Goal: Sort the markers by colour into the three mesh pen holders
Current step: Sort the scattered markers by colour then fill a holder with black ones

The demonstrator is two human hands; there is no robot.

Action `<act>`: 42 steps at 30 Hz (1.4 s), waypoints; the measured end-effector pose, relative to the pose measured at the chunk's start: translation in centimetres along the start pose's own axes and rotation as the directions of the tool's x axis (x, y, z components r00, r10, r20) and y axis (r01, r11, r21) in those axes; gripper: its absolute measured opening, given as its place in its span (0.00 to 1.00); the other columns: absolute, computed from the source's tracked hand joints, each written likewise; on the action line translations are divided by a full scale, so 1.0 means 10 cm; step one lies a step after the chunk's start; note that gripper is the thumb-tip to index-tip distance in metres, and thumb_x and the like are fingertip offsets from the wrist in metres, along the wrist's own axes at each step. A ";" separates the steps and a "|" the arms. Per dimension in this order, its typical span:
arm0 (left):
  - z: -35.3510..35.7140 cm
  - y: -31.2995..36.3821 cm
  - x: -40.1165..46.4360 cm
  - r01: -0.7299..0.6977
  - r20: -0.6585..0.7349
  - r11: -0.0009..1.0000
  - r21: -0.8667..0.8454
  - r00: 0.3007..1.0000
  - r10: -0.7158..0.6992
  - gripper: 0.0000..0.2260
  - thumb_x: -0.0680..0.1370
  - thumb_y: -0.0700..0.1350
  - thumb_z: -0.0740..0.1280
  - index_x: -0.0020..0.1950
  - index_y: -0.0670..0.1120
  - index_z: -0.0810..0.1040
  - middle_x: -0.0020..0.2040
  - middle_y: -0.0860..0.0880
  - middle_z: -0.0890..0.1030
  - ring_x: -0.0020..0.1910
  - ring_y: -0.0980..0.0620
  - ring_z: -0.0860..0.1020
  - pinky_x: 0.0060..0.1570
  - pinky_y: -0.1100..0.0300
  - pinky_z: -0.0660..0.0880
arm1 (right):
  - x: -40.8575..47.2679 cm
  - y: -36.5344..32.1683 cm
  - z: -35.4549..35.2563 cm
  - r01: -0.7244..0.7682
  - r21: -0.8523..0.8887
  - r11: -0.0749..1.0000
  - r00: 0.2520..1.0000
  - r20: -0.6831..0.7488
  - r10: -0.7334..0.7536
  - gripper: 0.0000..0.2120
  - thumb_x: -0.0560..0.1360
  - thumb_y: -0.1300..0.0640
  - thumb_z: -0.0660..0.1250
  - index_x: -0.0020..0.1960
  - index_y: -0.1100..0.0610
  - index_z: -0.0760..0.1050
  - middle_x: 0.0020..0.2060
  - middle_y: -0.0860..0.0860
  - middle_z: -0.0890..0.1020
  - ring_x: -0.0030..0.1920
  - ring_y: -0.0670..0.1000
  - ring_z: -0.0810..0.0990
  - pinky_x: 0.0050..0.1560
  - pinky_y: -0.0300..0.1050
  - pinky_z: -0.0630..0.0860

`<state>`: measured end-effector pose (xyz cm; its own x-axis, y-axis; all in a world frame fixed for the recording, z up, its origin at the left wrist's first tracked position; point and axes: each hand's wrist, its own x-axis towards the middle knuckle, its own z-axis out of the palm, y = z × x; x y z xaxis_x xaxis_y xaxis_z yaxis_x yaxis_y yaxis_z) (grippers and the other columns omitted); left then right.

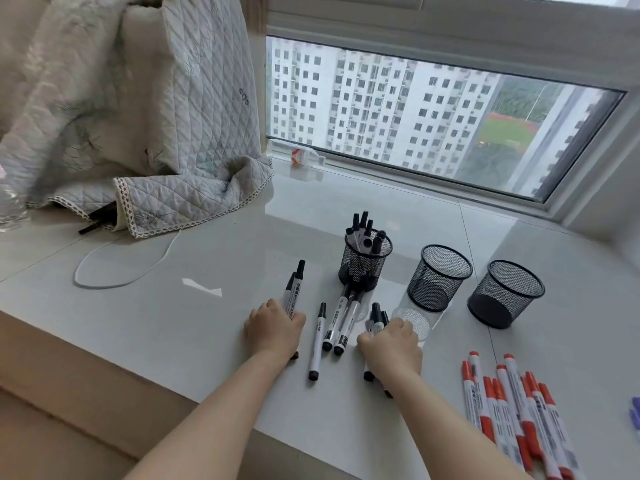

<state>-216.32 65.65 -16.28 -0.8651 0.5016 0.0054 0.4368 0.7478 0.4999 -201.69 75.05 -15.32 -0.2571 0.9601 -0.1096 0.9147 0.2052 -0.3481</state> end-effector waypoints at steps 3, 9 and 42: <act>0.01 0.00 -0.01 -0.001 -0.054 0.997 -0.076 0.999 -0.003 0.15 0.75 0.51 0.59 0.51 0.40 0.73 0.51 0.42 0.79 0.52 0.42 0.75 0.50 0.53 0.69 | 0.05 0.04 -0.02 0.032 0.024 0.999 0.999 0.021 -0.032 0.22 0.74 0.49 0.59 0.62 0.64 0.66 0.59 0.58 0.71 0.60 0.59 0.71 0.57 0.49 0.69; 0.01 -0.06 -0.03 0.019 -0.099 0.962 -0.274 0.994 -0.048 0.12 0.76 0.53 0.61 0.46 0.44 0.71 0.45 0.41 0.80 0.45 0.40 0.77 0.40 0.55 0.67 | 0.17 0.11 -0.12 0.054 0.056 0.997 0.996 0.069 -0.058 0.13 0.74 0.48 0.62 0.44 0.59 0.70 0.46 0.56 0.79 0.43 0.57 0.74 0.41 0.45 0.69; -0.19 1.74 1.07 -0.179 -0.155 0.372 -0.911 0.984 0.093 0.13 0.79 0.54 0.59 0.49 0.44 0.70 0.37 0.53 0.75 0.33 0.59 0.74 0.27 0.76 0.67 | 1.41 -0.78 -0.82 0.171 0.976 0.138 0.983 -0.178 0.042 0.08 0.74 0.51 0.67 0.42 0.55 0.73 0.34 0.46 0.81 0.37 0.43 0.78 0.41 0.40 0.70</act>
<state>-218.43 83.18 -5.90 -0.8482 0.4959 0.1860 0.0921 -0.2077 0.9739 -209.91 88.56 -6.55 -0.1585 0.9864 0.0437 -0.2221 0.0075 -0.9750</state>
